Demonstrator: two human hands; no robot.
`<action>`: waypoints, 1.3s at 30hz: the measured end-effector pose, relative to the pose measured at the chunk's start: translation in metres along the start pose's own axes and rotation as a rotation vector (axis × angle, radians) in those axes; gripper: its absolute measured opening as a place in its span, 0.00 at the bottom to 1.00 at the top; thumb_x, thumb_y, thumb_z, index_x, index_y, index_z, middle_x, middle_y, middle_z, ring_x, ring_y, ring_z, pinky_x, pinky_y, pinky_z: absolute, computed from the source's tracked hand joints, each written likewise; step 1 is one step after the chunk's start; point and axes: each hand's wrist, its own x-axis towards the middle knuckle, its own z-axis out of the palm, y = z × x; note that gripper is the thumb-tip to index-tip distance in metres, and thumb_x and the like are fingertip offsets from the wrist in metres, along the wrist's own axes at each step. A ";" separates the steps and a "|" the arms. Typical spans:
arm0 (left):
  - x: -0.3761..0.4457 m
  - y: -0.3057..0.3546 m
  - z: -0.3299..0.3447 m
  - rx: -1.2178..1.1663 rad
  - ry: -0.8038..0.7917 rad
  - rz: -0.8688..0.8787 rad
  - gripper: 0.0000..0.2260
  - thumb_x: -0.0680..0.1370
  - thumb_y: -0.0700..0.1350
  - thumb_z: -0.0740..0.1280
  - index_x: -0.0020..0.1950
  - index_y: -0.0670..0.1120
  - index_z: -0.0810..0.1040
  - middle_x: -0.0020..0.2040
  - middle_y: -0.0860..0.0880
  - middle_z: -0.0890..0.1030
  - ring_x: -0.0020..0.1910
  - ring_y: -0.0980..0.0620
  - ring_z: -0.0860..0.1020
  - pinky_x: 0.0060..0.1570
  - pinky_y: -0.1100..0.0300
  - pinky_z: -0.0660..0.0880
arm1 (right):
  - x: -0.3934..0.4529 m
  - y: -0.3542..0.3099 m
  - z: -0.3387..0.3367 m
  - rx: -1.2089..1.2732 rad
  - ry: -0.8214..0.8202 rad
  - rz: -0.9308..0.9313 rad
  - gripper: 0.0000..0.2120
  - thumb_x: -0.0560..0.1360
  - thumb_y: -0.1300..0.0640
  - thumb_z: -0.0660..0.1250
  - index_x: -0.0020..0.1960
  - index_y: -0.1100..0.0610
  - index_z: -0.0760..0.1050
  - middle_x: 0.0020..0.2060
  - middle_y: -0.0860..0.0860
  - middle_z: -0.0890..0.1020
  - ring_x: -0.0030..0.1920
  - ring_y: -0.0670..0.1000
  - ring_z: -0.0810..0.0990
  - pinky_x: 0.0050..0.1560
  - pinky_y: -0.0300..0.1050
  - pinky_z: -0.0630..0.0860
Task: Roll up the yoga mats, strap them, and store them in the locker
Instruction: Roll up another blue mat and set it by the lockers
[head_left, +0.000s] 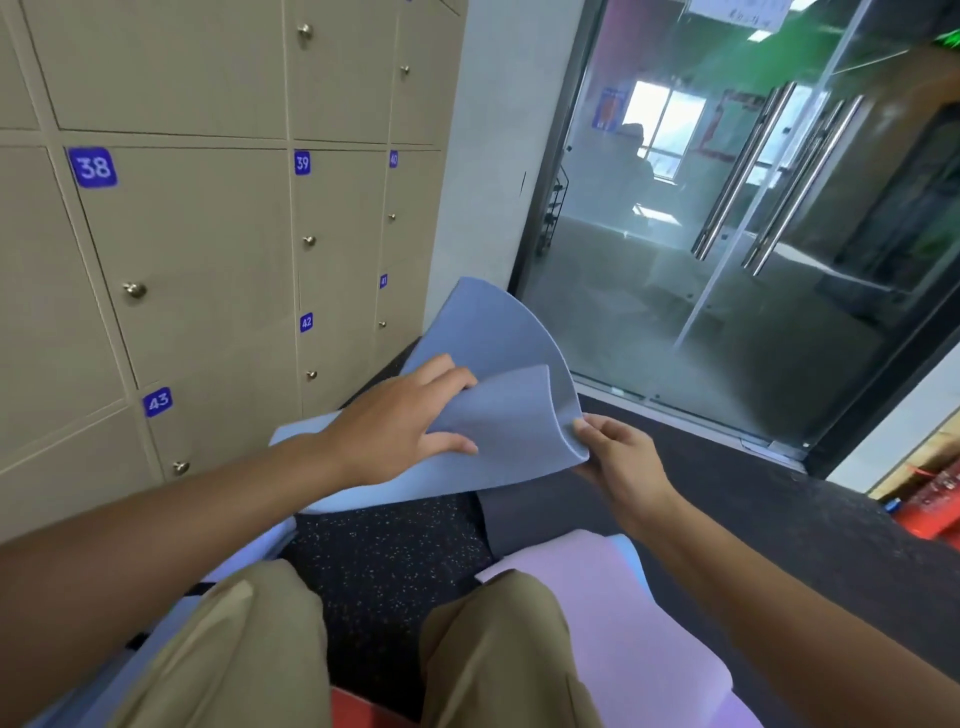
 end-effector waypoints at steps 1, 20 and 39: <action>0.002 0.002 -0.006 0.024 -0.010 0.005 0.23 0.76 0.60 0.73 0.65 0.50 0.72 0.54 0.58 0.67 0.40 0.55 0.67 0.39 0.59 0.63 | -0.002 -0.001 0.000 0.011 -0.031 0.007 0.11 0.84 0.62 0.64 0.58 0.67 0.81 0.52 0.61 0.86 0.55 0.59 0.85 0.56 0.48 0.83; -0.035 0.044 -0.022 0.232 -0.235 0.046 0.19 0.81 0.57 0.68 0.69 0.53 0.72 0.58 0.54 0.71 0.48 0.50 0.74 0.42 0.56 0.64 | -0.080 -0.050 0.024 -0.548 -0.380 -0.377 0.08 0.77 0.64 0.73 0.55 0.56 0.84 0.50 0.48 0.87 0.52 0.47 0.84 0.54 0.40 0.79; -0.124 0.010 -0.035 0.022 -0.003 -0.259 0.20 0.77 0.68 0.54 0.42 0.55 0.74 0.38 0.52 0.72 0.41 0.54 0.73 0.40 0.58 0.68 | -0.139 -0.033 0.035 -1.295 -0.428 -0.708 0.23 0.83 0.45 0.62 0.76 0.49 0.67 0.61 0.46 0.74 0.62 0.48 0.70 0.59 0.36 0.63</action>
